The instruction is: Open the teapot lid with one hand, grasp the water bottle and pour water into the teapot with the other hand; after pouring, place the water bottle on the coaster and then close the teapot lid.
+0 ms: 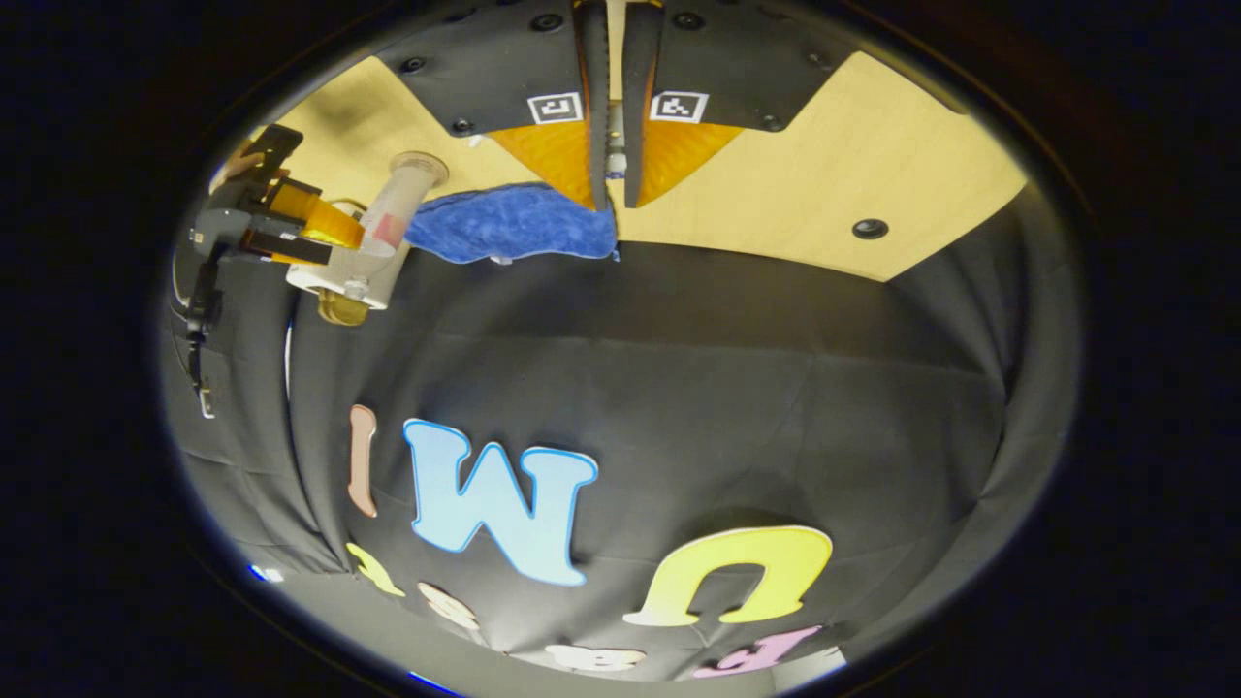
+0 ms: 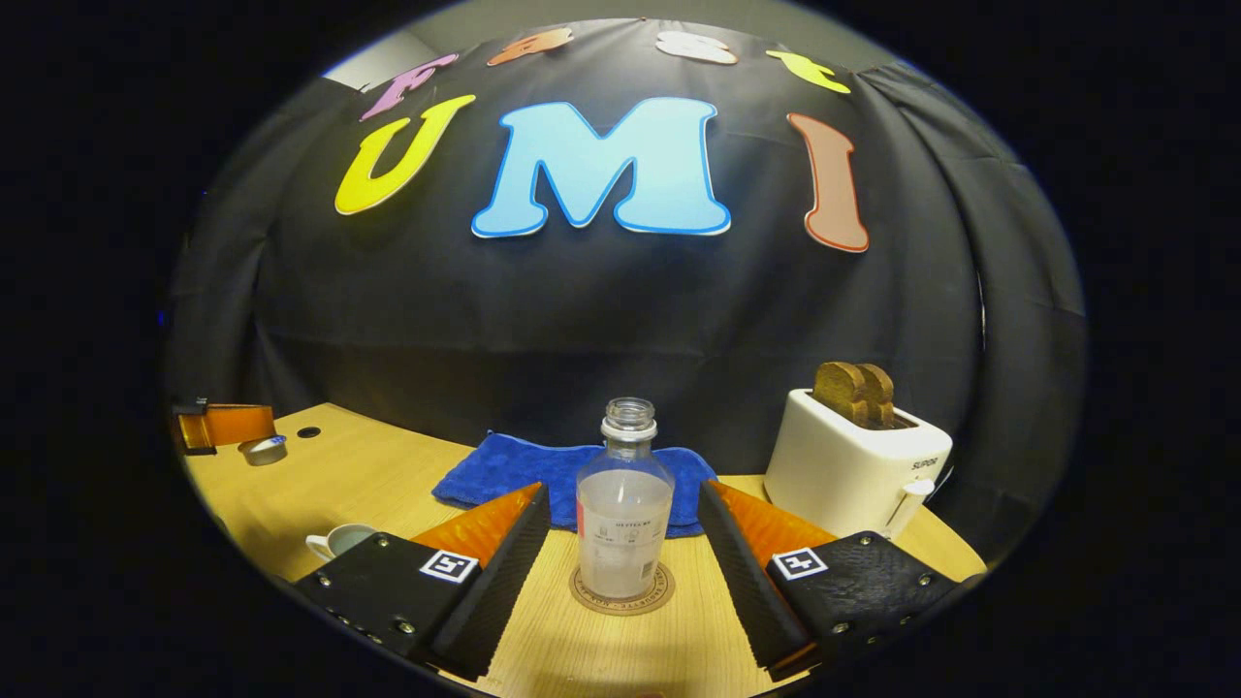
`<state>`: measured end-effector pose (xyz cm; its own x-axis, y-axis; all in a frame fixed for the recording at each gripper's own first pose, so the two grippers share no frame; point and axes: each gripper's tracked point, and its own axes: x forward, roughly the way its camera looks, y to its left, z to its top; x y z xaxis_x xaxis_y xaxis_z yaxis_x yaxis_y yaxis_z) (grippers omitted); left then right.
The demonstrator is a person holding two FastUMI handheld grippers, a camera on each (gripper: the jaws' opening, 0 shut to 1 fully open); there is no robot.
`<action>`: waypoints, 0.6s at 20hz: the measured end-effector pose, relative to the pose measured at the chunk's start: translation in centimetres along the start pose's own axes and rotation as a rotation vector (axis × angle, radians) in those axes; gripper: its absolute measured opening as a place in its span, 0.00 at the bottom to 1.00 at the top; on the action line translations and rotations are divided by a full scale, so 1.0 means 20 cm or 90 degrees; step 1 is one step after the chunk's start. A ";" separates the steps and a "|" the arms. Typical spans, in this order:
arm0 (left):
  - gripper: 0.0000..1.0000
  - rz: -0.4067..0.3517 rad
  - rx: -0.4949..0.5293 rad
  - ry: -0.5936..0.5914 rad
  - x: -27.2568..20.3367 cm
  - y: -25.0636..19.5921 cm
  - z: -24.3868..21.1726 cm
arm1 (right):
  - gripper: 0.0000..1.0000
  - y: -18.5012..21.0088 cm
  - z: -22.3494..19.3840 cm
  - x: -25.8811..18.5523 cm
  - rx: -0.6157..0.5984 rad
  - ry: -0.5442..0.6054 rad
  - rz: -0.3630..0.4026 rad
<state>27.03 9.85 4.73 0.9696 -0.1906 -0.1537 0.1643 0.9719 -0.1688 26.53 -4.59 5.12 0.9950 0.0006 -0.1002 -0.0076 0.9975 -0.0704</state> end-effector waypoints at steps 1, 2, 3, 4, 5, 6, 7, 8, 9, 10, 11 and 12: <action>0.14 -0.007 -0.001 -0.005 0.00 -0.03 0.00 | 0.95 0.01 -0.01 -0.04 -0.005 -0.008 -0.003; 0.14 -0.011 -0.001 -0.011 0.01 -0.05 0.00 | 0.95 0.01 -0.02 -0.09 -0.011 -0.015 -0.008; 0.12 -0.015 0.004 -0.015 0.01 -0.08 -0.01 | 0.95 0.02 -0.04 -0.13 -0.017 -0.022 -0.011; 0.14 -0.019 0.010 -0.019 0.02 -0.10 -0.01 | 0.94 0.03 -0.05 -0.18 -0.021 -0.026 -0.014; 0.14 -0.022 0.014 -0.023 0.02 -0.13 -0.01 | 0.95 0.04 -0.07 -0.22 -0.023 -0.031 -0.015; 0.14 -0.026 0.017 -0.029 0.02 -0.15 -0.01 | 0.95 0.05 -0.08 -0.25 -0.022 -0.035 -0.017; 0.14 -0.030 0.018 -0.037 0.02 -0.18 0.00 | 0.95 0.06 -0.10 -0.29 -0.018 -0.040 -0.018; 0.14 -0.033 0.020 -0.042 0.02 -0.20 0.00 | 0.95 0.06 -0.10 -0.33 -0.008 -0.045 -0.017; 0.14 -0.036 0.025 -0.048 0.02 -0.22 -0.01 | 0.95 0.07 -0.12 -0.36 0.002 -0.048 -0.013; 0.14 -0.036 0.033 -0.054 0.03 -0.24 -0.01 | 0.94 0.07 -0.14 -0.38 0.008 -0.048 -0.014; 0.12 -0.037 0.042 -0.058 0.03 -0.25 -0.01 | 0.94 0.06 -0.16 -0.40 0.011 -0.050 -0.017; 0.12 -0.037 0.049 -0.063 0.03 -0.27 -0.01 | 0.95 0.05 -0.17 -0.42 0.014 -0.049 -0.019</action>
<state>26.66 4.54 5.40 0.9705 -0.2360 -0.0488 0.2305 0.9681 -0.0987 17.78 -3.81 2.54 0.9995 -0.0251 -0.0210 0.0241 0.9984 -0.0506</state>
